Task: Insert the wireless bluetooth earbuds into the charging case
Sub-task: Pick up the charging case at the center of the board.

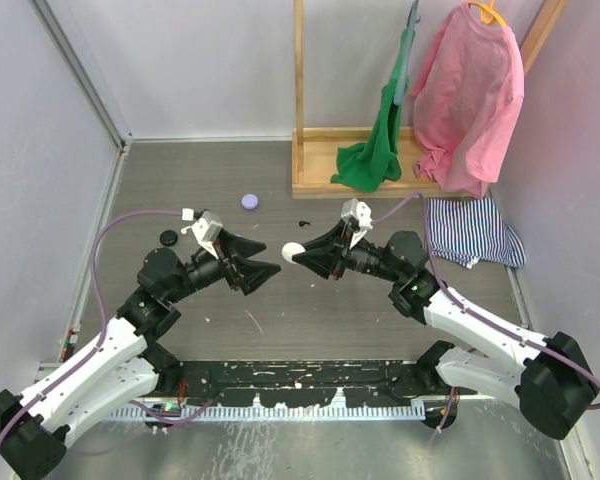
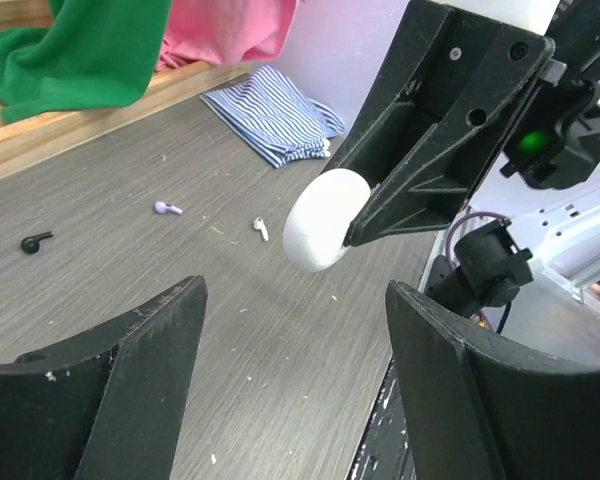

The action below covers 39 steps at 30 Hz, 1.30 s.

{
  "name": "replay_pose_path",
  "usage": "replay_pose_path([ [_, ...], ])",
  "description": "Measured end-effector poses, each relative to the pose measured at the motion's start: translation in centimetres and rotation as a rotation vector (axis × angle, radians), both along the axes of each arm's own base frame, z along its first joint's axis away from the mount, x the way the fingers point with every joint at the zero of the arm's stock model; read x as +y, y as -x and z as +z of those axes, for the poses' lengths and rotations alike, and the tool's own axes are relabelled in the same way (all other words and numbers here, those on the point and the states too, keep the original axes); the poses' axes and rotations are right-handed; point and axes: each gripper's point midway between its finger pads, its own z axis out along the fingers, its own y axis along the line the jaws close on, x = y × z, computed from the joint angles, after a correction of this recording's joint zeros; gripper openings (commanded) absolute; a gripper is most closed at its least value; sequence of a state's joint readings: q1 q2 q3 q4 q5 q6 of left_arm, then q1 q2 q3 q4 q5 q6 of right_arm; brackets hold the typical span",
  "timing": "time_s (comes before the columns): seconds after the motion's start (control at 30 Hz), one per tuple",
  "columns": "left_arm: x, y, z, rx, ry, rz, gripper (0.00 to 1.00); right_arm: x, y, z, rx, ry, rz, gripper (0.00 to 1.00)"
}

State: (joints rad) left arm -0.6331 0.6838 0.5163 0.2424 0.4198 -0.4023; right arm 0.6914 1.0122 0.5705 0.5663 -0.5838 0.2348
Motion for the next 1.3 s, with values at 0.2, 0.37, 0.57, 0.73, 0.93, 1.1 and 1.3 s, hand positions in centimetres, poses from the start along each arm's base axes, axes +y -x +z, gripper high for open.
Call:
replay_pose_path([
  [0.2,-1.0,-0.4,0.5,0.007,0.06,-0.028,0.71,0.0,0.5,1.1,0.014,-0.091,0.011,0.01],
  [0.37,-1.6,-0.6,1.1,-0.005,0.096,-0.053,0.59,0.2,0.8,2.5,0.01,-0.151,0.038,0.01],
  [0.57,-2.5,-0.5,1.2,0.01,0.133,-0.099,0.46,0.5,1.1,3.2,0.018,-0.193,0.07,0.01],
  [0.73,-3.1,-0.2,1.6,0.014,0.162,-0.146,0.42,0.7,1.2,3.3,0.028,-0.206,0.084,0.01],
  [0.93,-3.4,0.5,1.9,0.011,0.178,-0.195,0.38,0.8,1.5,3.7,0.017,-0.22,0.106,0.01],
  [1.1,-3.8,0.9,1.4,0.03,0.168,-0.232,0.35,1.1,1.7,3.3,0.028,-0.216,0.136,0.02],
  [1.3,-4.0,1.7,1.2,0.035,0.158,-0.282,0.18,1.5,2.2,3.2,0.033,-0.209,0.19,0.03],
])
